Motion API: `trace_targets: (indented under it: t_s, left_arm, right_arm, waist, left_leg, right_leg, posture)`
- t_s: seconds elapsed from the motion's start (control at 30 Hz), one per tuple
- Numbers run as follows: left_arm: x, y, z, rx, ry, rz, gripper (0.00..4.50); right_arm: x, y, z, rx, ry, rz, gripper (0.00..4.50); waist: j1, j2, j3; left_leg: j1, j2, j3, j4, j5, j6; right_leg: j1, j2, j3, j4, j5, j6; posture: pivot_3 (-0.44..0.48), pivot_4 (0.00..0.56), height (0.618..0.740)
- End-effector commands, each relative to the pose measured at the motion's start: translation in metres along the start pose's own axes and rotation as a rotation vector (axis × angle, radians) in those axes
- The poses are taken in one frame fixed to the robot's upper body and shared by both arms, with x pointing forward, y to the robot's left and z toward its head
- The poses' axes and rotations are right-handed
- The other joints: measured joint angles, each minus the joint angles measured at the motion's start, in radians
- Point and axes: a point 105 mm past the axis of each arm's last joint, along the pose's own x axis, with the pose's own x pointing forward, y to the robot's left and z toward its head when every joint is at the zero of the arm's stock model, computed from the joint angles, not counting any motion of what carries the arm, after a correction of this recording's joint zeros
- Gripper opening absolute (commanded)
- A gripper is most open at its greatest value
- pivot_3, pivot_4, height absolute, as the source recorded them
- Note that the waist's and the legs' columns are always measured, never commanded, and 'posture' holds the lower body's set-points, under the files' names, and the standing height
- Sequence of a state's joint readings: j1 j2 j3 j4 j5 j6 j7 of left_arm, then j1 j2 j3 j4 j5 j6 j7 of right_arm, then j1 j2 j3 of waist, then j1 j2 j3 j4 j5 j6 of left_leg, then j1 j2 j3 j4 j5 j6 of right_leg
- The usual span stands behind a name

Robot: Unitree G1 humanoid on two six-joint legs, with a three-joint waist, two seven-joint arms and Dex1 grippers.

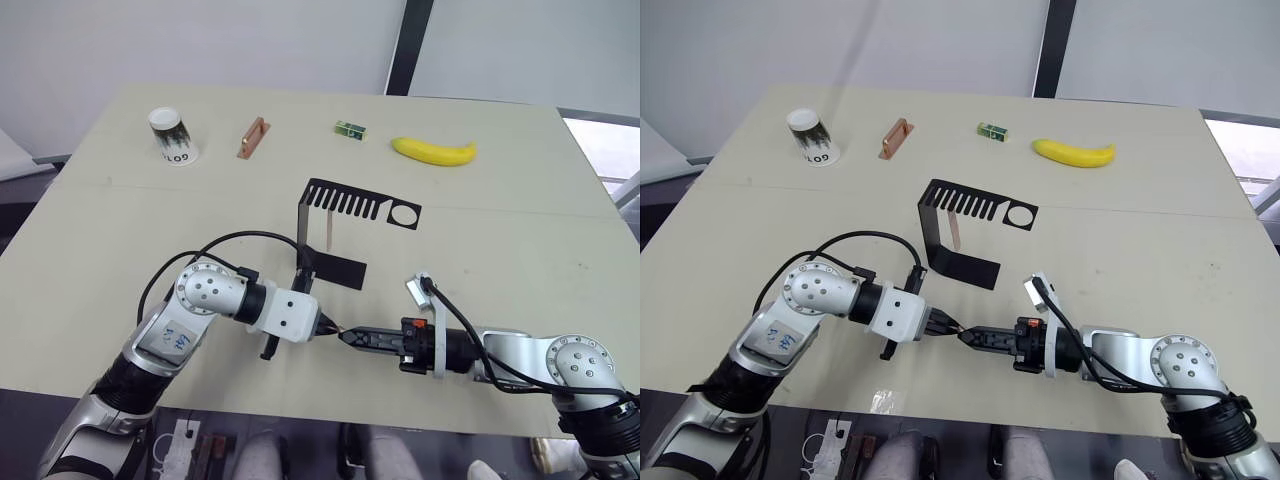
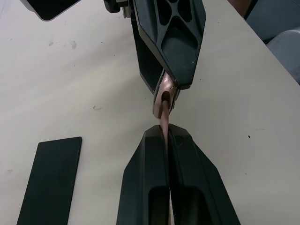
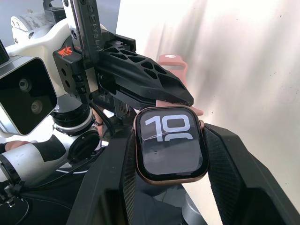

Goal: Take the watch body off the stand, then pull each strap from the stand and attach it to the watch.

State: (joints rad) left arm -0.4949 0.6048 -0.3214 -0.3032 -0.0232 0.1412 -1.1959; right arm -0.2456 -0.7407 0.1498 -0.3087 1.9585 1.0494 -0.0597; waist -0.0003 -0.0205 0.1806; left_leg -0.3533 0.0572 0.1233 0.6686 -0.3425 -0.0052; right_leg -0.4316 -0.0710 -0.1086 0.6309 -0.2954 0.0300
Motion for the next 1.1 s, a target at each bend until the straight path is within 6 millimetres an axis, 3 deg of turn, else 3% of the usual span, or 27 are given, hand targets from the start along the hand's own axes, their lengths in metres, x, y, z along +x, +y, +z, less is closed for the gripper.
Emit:
trace_targets:
  t_s: [0.03,1.1]
  left_arm:
    - [-0.0024,0.0072,0.0454,0.157,-0.148,0.023,0.00]
    - [-0.0114,0.0119,0.0542,0.172,-0.154,0.041,0.00]
  right_arm:
    - [0.0049,-0.0050,-0.0121,0.021,0.053,-0.015,1.60]
    - [0.0042,-0.0098,-0.0127,0.025,0.056,-0.031,1.60]
  waist:
    - [0.000,0.000,0.000]
    - [0.000,0.000,0.000]
  left_leg:
    - [0.000,0.000,0.000,0.000,0.000,0.000]
    - [0.000,0.000,0.000,0.000,0.000,0.000]
  right_leg:
    - [0.000,0.000,0.000,0.000,0.000,0.000]
    - [0.000,0.000,0.000,0.000,0.000,0.000]
  posture:
    - [0.000,0.150,0.740]
    - [0.000,0.150,0.740]
